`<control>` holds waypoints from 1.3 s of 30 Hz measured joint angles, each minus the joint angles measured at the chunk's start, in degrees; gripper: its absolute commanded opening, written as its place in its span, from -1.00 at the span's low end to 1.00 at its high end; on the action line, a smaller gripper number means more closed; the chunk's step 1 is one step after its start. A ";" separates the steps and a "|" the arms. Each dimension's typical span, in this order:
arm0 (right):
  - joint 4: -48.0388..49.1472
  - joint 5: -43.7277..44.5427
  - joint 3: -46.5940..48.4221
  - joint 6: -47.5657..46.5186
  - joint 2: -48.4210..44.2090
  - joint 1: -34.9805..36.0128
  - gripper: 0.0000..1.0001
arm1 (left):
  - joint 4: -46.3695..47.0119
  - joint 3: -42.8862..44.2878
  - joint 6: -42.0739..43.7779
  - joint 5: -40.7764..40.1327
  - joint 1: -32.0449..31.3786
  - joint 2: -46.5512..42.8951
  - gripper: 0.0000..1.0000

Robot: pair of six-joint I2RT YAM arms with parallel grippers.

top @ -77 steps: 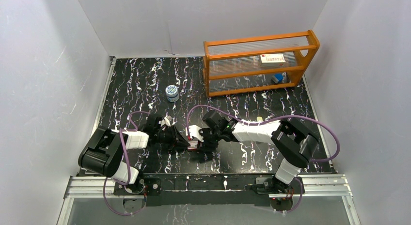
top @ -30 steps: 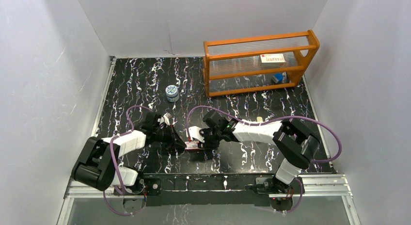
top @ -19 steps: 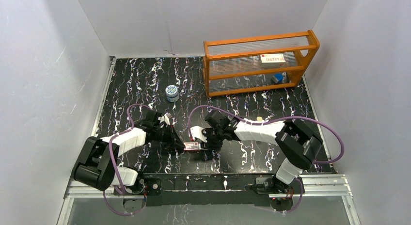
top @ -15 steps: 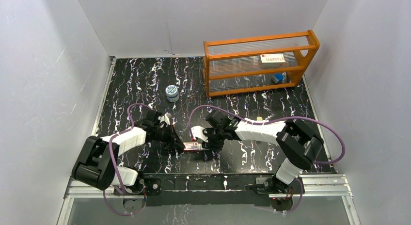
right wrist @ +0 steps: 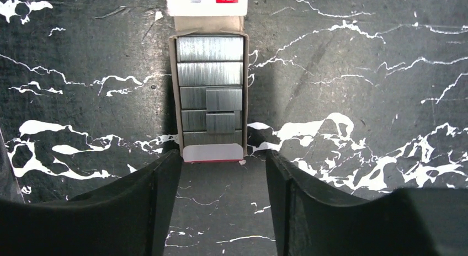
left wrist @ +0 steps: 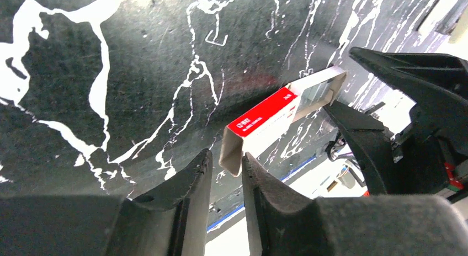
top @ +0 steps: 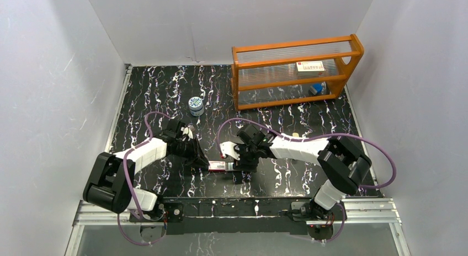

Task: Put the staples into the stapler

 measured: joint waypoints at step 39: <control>8.92 -3.82 1.60 7.43 4.22 1.86 0.38 | 10.45 -4.39 -8.28 7.69 0.02 -0.85 -0.53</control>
